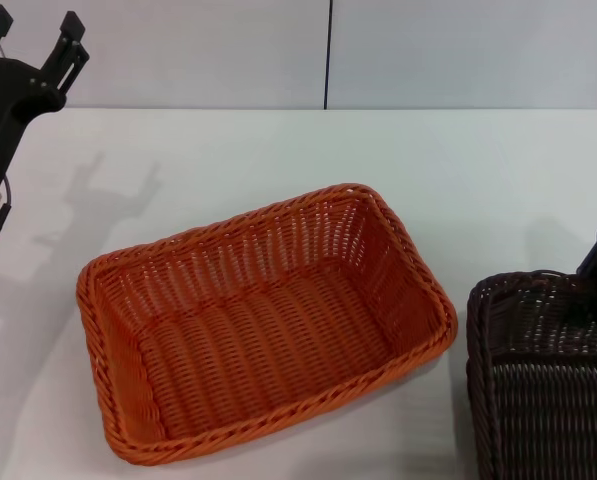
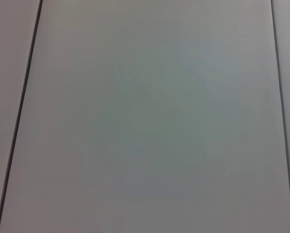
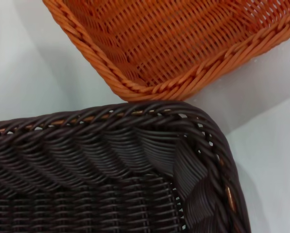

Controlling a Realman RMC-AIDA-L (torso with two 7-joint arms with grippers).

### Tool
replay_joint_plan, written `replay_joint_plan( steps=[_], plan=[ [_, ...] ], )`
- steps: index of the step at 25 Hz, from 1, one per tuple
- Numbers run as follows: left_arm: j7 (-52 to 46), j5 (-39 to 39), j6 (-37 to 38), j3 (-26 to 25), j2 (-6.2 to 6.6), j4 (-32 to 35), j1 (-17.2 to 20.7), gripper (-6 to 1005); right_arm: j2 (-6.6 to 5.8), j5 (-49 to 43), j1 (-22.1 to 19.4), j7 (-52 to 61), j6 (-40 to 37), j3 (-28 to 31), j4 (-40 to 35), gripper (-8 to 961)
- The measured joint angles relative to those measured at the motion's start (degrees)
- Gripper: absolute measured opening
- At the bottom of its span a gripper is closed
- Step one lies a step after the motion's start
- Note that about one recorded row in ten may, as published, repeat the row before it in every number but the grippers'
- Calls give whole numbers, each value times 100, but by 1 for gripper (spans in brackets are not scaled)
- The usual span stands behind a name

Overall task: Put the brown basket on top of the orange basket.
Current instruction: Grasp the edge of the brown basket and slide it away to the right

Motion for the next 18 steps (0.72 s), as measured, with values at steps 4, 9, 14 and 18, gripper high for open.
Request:
replay_joint_plan(
  steps=[4,9,14,18],
  plan=[
    [8,0,-10,0,0,-9,-8,843,-4,0,-3,10,-3,47,-9,150],
    [35,-2,-22,-2,2,-51,-32,843,-5,18,-12,12,37,74,-66,149],
    [34,-2,-14,-52,1,-51,0,843,-25,260,-88,-217,-245,518,-394,148],
    [43,-2,-32,-94,12,-50,5,843,-46,597,-194,-379,-700,750,-824,147]
  ],
)
